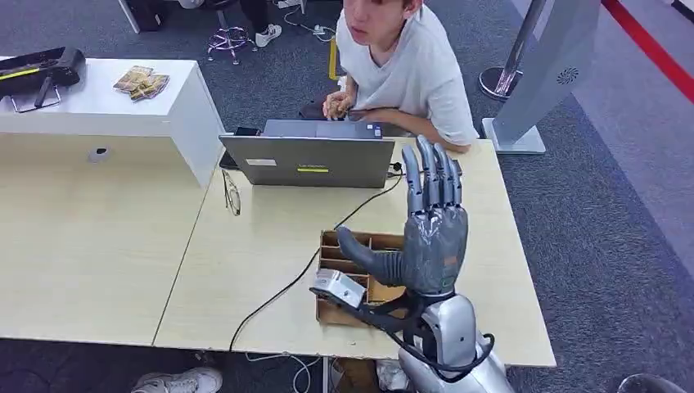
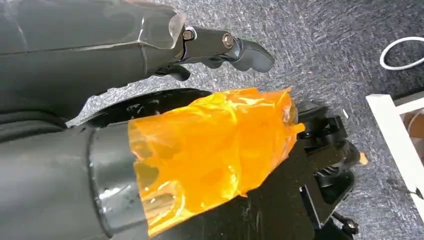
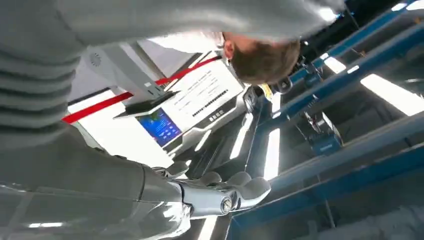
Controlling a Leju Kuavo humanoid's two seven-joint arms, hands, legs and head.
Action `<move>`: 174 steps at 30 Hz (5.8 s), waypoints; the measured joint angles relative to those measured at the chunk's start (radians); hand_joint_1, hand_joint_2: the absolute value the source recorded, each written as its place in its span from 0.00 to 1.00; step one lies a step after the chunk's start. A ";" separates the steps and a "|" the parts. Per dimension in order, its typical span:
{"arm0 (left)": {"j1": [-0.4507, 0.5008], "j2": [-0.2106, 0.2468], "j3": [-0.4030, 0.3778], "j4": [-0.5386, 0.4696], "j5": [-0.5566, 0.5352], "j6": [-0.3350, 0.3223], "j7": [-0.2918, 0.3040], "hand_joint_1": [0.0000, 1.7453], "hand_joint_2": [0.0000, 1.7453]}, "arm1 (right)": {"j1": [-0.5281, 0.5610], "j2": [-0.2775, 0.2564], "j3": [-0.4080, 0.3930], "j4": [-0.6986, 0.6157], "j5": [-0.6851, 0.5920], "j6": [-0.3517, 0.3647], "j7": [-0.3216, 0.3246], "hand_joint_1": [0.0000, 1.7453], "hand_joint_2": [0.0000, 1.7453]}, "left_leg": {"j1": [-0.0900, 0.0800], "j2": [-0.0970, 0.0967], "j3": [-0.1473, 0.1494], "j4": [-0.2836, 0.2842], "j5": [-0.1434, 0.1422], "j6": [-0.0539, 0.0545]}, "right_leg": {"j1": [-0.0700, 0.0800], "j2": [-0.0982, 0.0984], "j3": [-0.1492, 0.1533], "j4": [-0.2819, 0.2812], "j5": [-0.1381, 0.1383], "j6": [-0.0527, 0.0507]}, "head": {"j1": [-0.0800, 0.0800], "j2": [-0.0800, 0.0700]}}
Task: Pass the card to the sensor for recognition and then transmit it.
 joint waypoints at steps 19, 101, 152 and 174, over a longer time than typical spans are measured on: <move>0.028 0.002 0.007 0.000 0.082 0.030 -0.052 0.00 0.00 | 0.174 -0.055 0.092 -0.264 -0.982 0.212 -0.444 0.00 0.00 | 0.000 0.000 0.000 0.000 0.000 0.000 | 0.000 0.000 0.000 0.000 0.000 0.000 | 0.000 0.000; 0.027 0.008 0.007 0.000 0.153 0.025 -0.057 0.00 0.00 | 0.339 -0.077 0.127 -0.053 -1.761 1.030 -0.653 0.00 0.00 | 0.000 0.000 0.000 0.000 0.000 0.000 | 0.000 0.000 0.000 0.000 -0.001 0.000 | 0.000 0.000; 0.030 0.008 0.009 0.000 0.207 0.042 -0.058 0.00 0.00 | 0.368 -0.132 0.168 -0.095 -1.020 0.059 -0.491 0.00 0.00 | 0.000 0.000 0.000 0.000 -0.001 0.000 | 0.000 0.000 0.000 0.000 -0.001 0.000 | 0.000 0.000; 0.030 0.008 0.009 0.000 0.205 0.030 -0.055 0.00 0.00 | 0.342 -0.113 0.124 -0.018 -0.327 -0.096 -0.128 0.00 0.00 | 0.000 0.003 0.000 0.000 -0.001 0.000 | 0.000 0.003 -0.002 0.000 -0.001 0.000 | 0.000 0.000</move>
